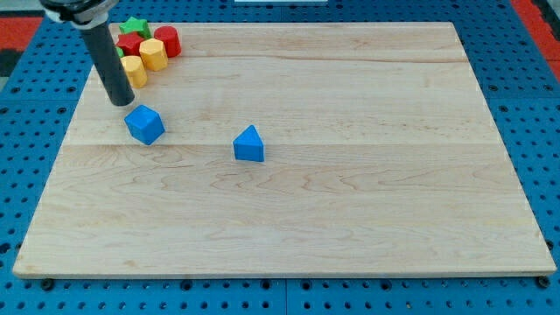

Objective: Move the blue cube towards top right of the board

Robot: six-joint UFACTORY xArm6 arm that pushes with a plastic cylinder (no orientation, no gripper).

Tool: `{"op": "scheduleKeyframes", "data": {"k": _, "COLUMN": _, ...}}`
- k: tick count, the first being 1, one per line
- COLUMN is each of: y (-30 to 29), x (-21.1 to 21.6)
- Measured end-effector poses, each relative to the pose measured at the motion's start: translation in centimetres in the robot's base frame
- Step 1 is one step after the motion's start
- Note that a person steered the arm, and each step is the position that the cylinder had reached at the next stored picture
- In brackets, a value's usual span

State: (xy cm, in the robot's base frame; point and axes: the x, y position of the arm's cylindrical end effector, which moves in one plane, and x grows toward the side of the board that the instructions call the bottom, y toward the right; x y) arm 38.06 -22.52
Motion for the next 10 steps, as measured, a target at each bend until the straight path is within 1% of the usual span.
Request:
{"op": "scheduleKeyframes", "data": {"k": 1, "y": 0.2, "x": 3.7}}
{"op": "scheduleKeyframes", "data": {"k": 2, "y": 3.0, "x": 6.0}}
{"op": "scheduleKeyframes", "data": {"k": 3, "y": 5.7, "x": 6.4}}
{"op": "scheduleKeyframes", "data": {"k": 4, "y": 9.1, "x": 5.3}}
{"op": "scheduleKeyframes", "data": {"k": 5, "y": 9.4, "x": 5.3}}
{"op": "scheduleKeyframes", "data": {"k": 6, "y": 10.8, "x": 4.1}}
{"op": "scheduleKeyframes", "data": {"k": 7, "y": 12.4, "x": 0.3}}
{"op": "scheduleKeyframes", "data": {"k": 8, "y": 12.4, "x": -3.7}}
{"op": "scheduleKeyframes", "data": {"k": 10, "y": 17.3, "x": -7.1}}
